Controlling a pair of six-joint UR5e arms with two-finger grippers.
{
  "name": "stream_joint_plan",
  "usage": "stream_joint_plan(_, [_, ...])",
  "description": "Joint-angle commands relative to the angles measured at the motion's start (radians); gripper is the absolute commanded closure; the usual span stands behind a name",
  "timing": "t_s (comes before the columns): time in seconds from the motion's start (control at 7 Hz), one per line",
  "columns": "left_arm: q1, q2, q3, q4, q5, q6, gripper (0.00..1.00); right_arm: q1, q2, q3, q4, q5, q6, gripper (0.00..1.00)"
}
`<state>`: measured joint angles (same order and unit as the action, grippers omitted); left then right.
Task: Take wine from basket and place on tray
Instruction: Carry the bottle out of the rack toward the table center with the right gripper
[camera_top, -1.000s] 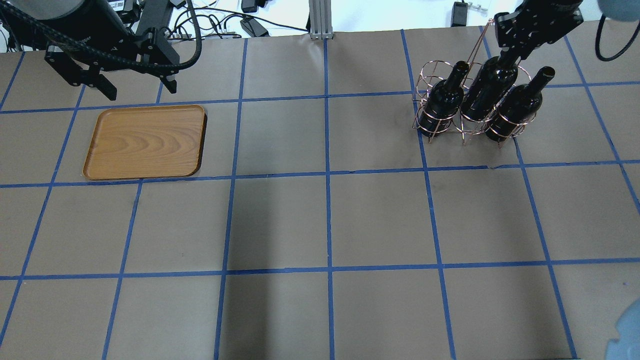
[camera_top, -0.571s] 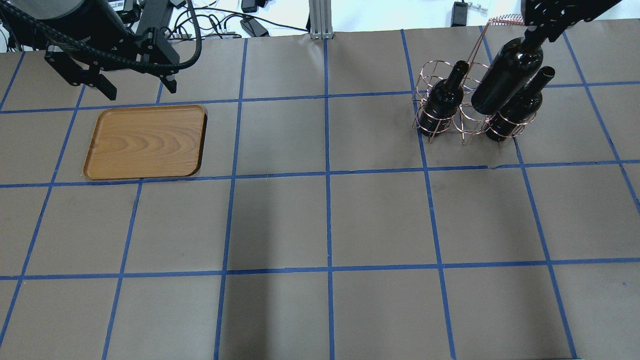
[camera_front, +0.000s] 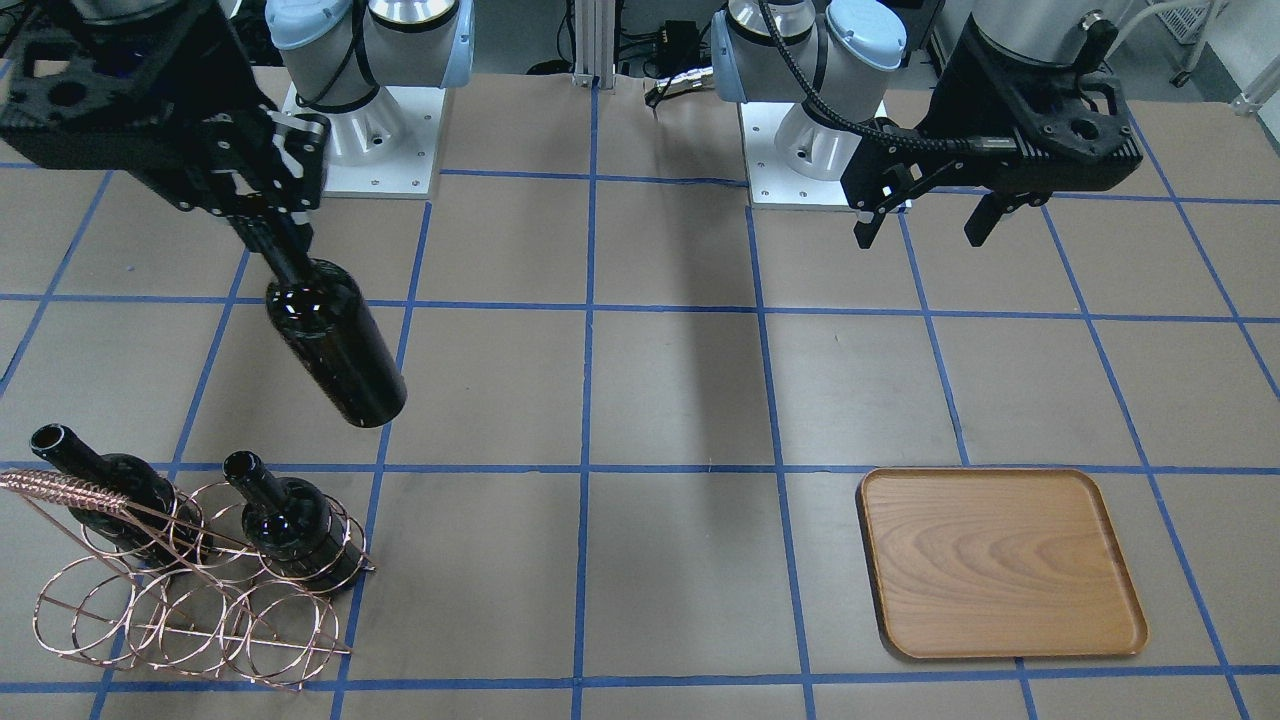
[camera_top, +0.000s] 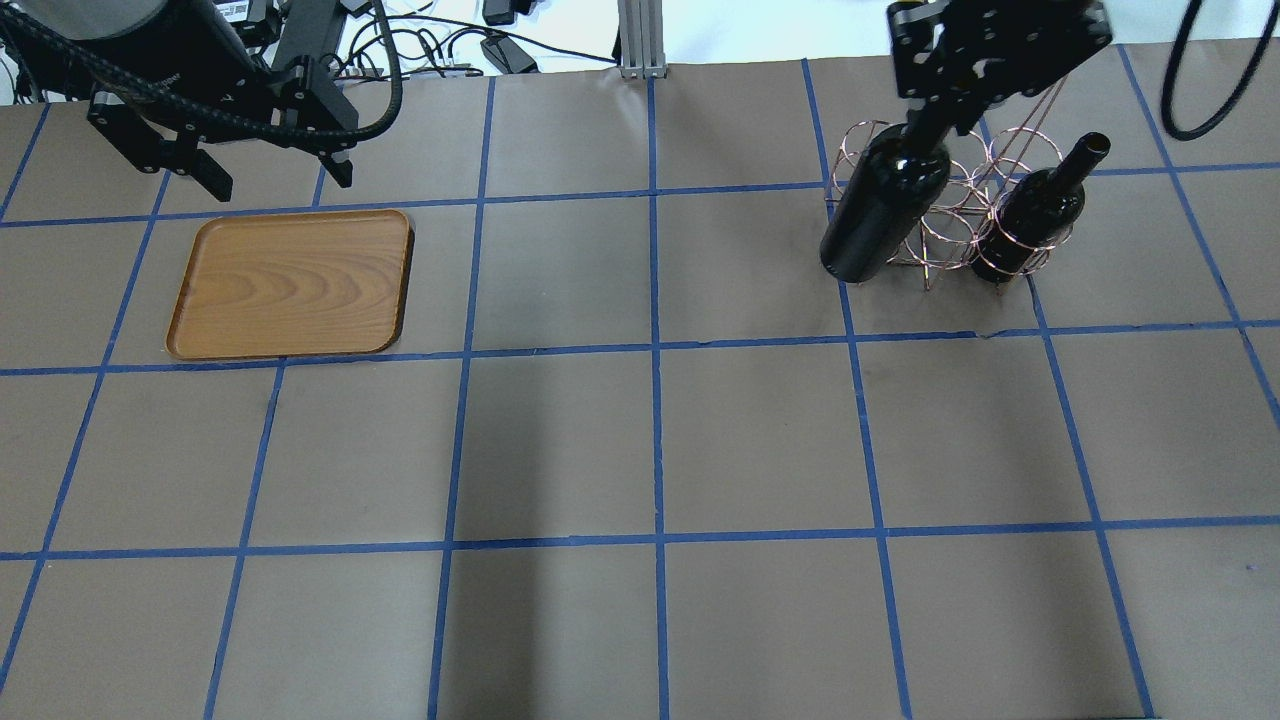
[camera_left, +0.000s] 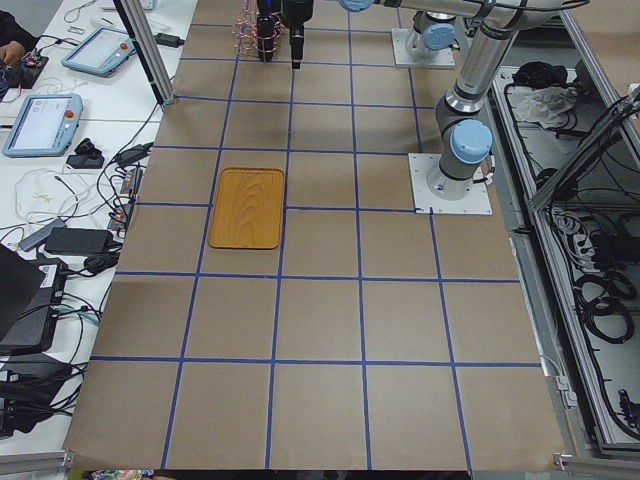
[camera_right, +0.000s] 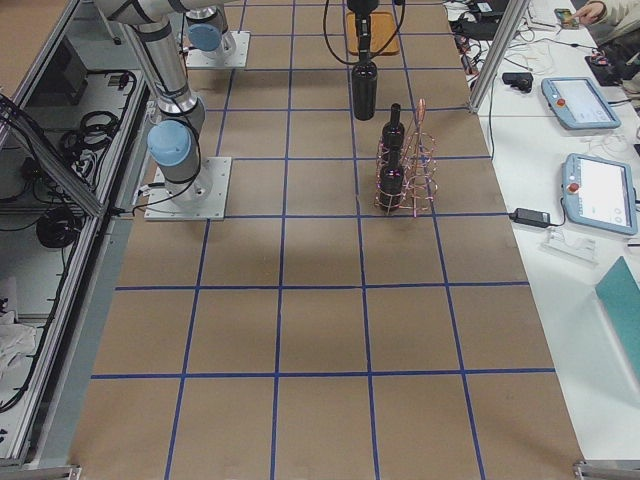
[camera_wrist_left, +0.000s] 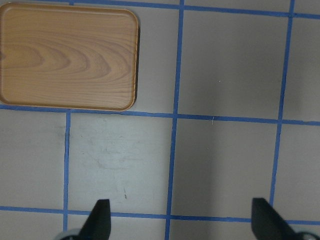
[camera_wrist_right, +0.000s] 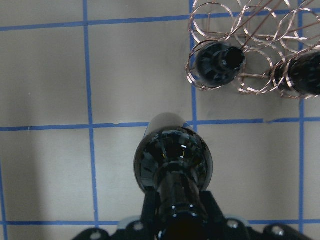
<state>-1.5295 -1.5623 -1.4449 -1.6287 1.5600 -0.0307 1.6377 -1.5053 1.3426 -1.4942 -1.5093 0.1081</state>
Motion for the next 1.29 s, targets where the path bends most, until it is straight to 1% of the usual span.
stream_joint_plan(0.0, [0.0, 0.001, 0.0, 0.001, 0.0, 0.0, 0.0, 0.187, 0.075, 0.007, -0.087, -0.006, 0.245, 1.0])
stream_joint_plan(0.14, [0.0, -0.001, 0.0, 0.001, -0.001, 0.0, 0.0, 0.239, 0.118, 0.006, -0.165, -0.003, 0.369, 1.0])
stream_joint_plan(0.29, [0.0, -0.001, 0.0, 0.001, -0.001, 0.0, 0.0, 0.296, 0.166, 0.004, -0.197, -0.009, 0.402, 1.0])
stream_joint_plan(0.43, [0.0, -0.001, 0.0, 0.001, 0.0, 0.0, 0.0, 0.353, 0.199, 0.006, -0.199, -0.066, 0.439, 1.0])
stream_joint_plan(0.57, [0.002, -0.001, 0.0, 0.001, 0.0, 0.0, 0.0, 0.403, 0.235, 0.006, -0.205, -0.089, 0.497, 1.0])
stream_joint_plan(0.71, [0.0, 0.001, 0.0, 0.001, 0.0, 0.0, 0.0, 0.413, 0.262, 0.007, -0.243, -0.091, 0.504, 1.0])
stream_joint_plan(1.0, [0.0, -0.001, 0.0, 0.001, 0.0, 0.0, 0.0, 0.418, 0.286, 0.02, -0.244, -0.082, 0.512, 1.0])
stream_joint_plan(1.14, [0.0, -0.001, 0.0, 0.001, 0.0, 0.0, 0.0, 0.418, 0.287, 0.042, -0.247, -0.08, 0.512, 1.0])
